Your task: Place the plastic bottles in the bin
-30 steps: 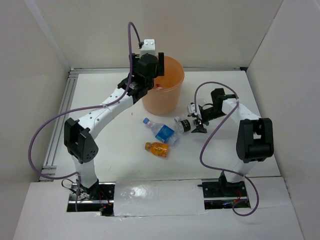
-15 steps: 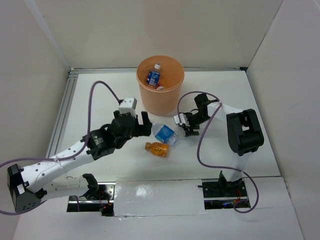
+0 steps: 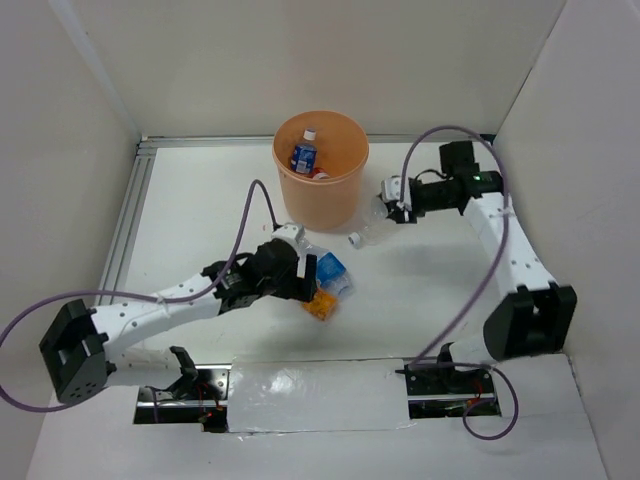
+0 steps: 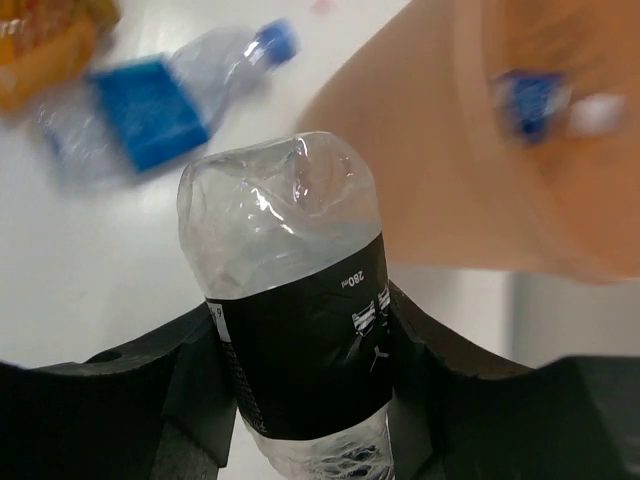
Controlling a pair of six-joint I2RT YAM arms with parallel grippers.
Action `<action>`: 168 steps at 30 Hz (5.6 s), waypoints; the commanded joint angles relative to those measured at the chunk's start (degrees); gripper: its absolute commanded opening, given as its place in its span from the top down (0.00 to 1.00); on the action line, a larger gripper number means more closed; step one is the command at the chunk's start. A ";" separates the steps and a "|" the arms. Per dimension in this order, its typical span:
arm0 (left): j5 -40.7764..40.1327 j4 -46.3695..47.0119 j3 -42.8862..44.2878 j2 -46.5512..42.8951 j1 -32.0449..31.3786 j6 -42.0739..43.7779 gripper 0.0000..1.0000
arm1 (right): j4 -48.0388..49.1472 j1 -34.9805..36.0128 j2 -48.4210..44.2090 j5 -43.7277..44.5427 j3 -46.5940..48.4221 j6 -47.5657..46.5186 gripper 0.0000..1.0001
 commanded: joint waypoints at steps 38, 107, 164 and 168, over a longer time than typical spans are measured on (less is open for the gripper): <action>10.48 -19.96 15.77 17.05 -1.22 -28.98 0.94 | 30.84 -5.05 -2.17 -1.56 0.33 44.07 0.09; 9.93 6.82 12.80 23.26 16.60 -28.88 0.00 | 40.22 -4.81 -3.60 -20.21 13.40 44.39 0.64; -12.55 13.14 27.90 3.39 6.05 0.55 1.00 | 9.01 -17.45 -6.91 -15.36 -17.15 31.40 0.66; -21.78 17.80 36.06 13.47 9.39 2.58 1.00 | 9.01 -17.98 -7.44 -14.83 -19.18 31.39 0.74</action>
